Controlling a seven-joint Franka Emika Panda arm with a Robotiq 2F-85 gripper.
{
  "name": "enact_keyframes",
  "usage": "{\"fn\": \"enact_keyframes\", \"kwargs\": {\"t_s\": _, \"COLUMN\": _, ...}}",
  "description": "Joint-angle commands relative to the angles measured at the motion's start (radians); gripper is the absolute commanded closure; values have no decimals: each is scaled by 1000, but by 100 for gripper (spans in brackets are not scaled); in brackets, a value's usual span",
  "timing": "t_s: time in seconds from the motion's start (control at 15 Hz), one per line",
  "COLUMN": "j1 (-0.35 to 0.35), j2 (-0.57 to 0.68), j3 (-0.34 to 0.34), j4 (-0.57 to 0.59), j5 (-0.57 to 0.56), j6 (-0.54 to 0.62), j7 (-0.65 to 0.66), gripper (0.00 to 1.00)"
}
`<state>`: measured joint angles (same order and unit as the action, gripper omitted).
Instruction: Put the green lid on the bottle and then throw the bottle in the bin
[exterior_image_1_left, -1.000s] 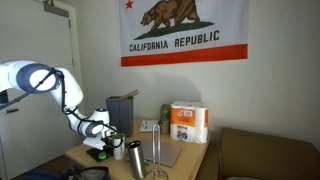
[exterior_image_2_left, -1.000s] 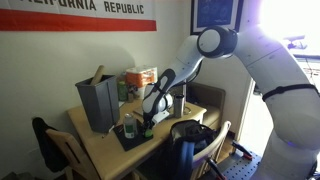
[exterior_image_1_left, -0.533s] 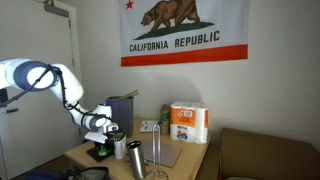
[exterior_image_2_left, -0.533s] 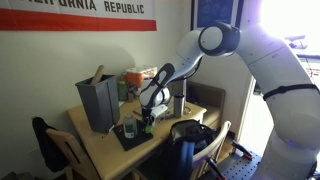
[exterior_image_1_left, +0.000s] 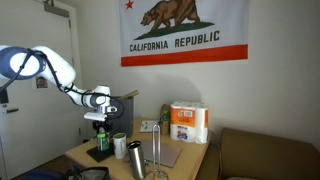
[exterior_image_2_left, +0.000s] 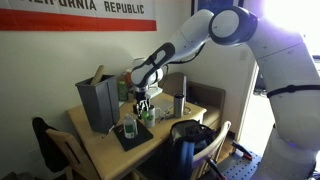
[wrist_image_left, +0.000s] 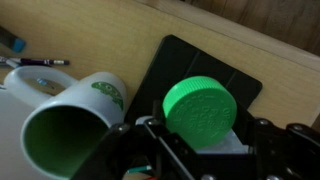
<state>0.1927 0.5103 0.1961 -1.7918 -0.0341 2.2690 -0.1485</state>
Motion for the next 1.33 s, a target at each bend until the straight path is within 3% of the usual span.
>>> {"fn": "enact_keyframes", "kwargs": {"t_s": 0.0, "j1": 7, "j2": -63, "j3": 5, "j4": 21, "j5": 11, "j6": -42, "j7": 11, "gripper": 58}}
{"fn": "enact_keyframes", "kwargs": {"t_s": 0.6, "j1": 8, "j2": -8, "j3": 28, "j4": 43, "j5": 91, "j6": 86, "j7": 12, "gripper": 58}}
{"fn": "enact_keyframes", "kwargs": {"t_s": 1.0, "j1": 30, "j2": 42, "j3": 24, "j4": 68, "j5": 74, "j6": 187, "j7": 20, "gripper": 58}}
{"fn": "enact_keyframes", "kwargs": {"t_s": 1.27, "j1": 50, "j2": 70, "j3": 24, "j4": 97, "j5": 66, "j6": 194, "j7": 24, "gripper": 58}}
